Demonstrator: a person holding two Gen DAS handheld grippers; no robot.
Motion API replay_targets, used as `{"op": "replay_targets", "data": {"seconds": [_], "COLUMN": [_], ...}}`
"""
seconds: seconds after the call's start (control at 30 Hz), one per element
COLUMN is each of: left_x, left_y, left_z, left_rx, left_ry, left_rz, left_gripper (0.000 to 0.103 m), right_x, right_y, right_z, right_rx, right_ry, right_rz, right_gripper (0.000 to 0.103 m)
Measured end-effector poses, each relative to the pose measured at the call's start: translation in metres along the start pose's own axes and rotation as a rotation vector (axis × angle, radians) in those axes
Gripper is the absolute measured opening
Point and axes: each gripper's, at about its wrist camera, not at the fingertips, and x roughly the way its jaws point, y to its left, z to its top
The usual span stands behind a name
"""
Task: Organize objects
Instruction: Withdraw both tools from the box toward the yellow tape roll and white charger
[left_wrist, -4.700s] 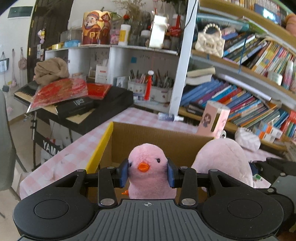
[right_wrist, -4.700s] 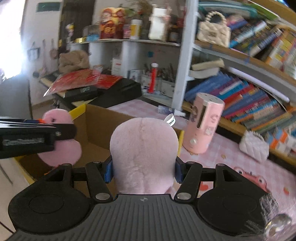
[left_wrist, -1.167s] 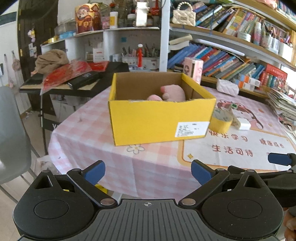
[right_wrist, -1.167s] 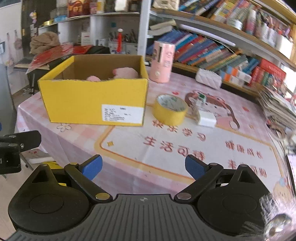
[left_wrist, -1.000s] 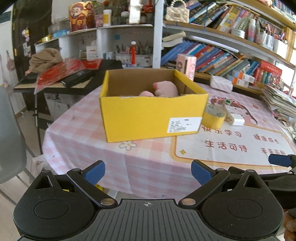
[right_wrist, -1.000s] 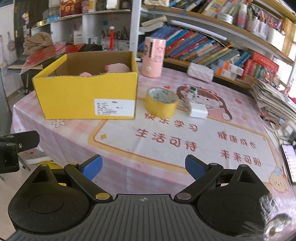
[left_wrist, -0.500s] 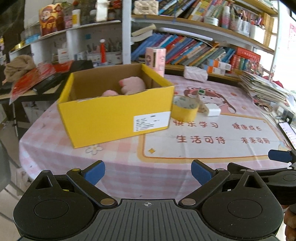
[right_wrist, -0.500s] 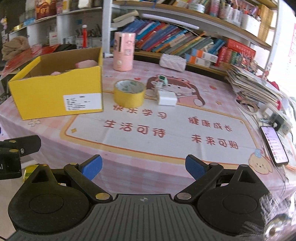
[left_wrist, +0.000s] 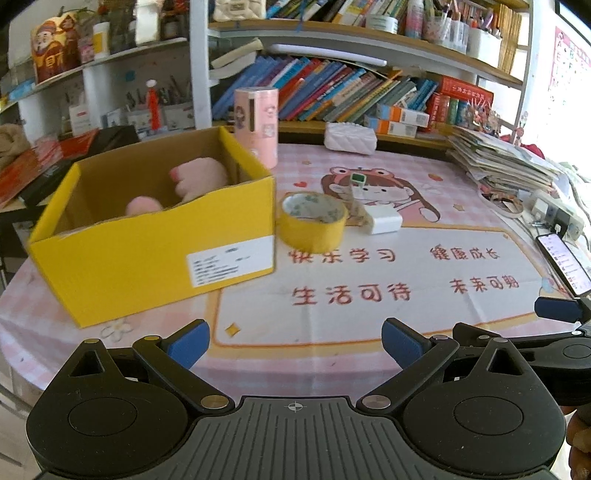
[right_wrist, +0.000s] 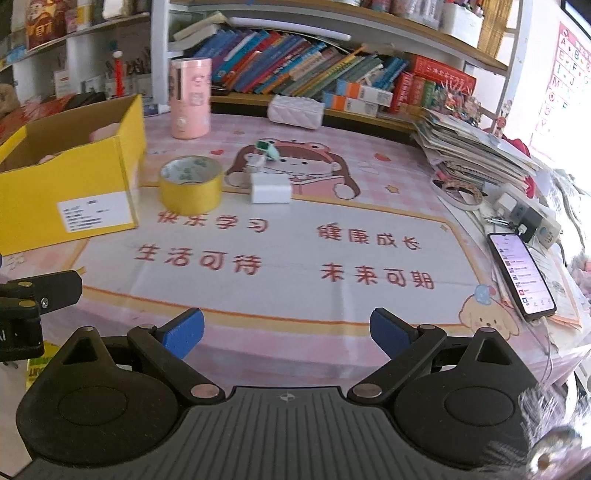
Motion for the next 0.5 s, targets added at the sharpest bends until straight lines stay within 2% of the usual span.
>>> {"op": "replay_targets", "data": {"seconds": [0.5], "left_x": [0.055], "left_y": [-0.036], "left_z": [0.044], "left_rx": [-0.040], "left_ry": [0.013], "left_rz": [0.026], "left_gripper": [0.101], "right_x": [0.062], "right_y": [-0.044], "right_z": [0.053], "right_rx": [-0.032], "right_ry": [0.014], "right_rz": [0.038], "right_gripper": [0.097]}}
